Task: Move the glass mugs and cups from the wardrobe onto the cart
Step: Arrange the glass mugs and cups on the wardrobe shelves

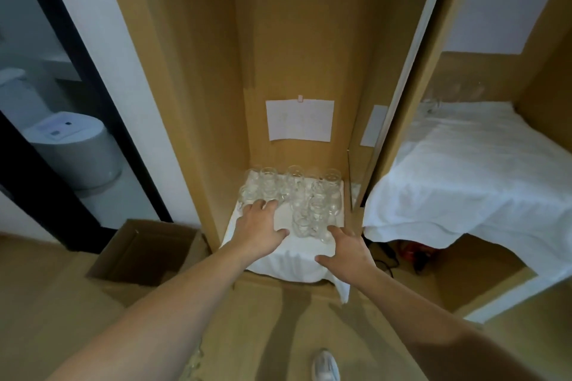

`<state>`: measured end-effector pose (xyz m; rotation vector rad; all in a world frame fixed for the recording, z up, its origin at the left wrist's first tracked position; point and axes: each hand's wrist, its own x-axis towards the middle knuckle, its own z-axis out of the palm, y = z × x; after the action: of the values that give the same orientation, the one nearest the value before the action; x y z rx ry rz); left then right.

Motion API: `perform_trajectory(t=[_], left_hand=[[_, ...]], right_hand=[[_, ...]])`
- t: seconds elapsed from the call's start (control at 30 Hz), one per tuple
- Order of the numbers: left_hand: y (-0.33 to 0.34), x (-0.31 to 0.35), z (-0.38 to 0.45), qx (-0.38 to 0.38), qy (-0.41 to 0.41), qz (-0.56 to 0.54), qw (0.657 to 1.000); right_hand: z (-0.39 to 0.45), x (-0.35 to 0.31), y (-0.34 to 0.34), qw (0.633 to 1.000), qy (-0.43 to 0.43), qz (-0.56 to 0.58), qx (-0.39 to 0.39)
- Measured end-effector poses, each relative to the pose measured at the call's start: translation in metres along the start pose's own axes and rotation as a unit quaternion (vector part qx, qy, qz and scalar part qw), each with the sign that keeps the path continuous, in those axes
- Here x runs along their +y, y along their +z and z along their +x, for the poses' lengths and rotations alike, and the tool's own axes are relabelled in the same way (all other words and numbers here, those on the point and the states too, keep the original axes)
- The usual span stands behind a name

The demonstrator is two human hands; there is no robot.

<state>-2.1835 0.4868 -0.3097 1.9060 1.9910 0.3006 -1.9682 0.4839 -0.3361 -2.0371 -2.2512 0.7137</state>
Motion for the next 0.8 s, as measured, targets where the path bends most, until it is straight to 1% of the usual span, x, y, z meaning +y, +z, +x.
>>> perform_trajectory(t=[0.23, 0.4, 0.67, 0.8], left_hand=[[0.015, -0.020, 0.034, -0.021, -0.031, -0.003, 0.999], [0.023, -0.023, 0.080, -0.051, -0.041, 0.022, 0.998], [0.054, -0.013, 0.147, -0.090, -0.060, -0.009, 0.994], [0.074, -0.015, 0.167, -0.095, -0.076, -0.031, 0.992]], right_hand=[[0.053, 0.000, 0.009, 0.999, 0.001, 0.026, -0.021], [0.097, 0.009, 0.019, 0.998, 0.016, 0.054, -0.032], [0.163, 0.045, 0.035, 0.993, 0.057, 0.082, -0.066], [0.189, 0.058, 0.048, 0.990, 0.076, 0.091, -0.077]])
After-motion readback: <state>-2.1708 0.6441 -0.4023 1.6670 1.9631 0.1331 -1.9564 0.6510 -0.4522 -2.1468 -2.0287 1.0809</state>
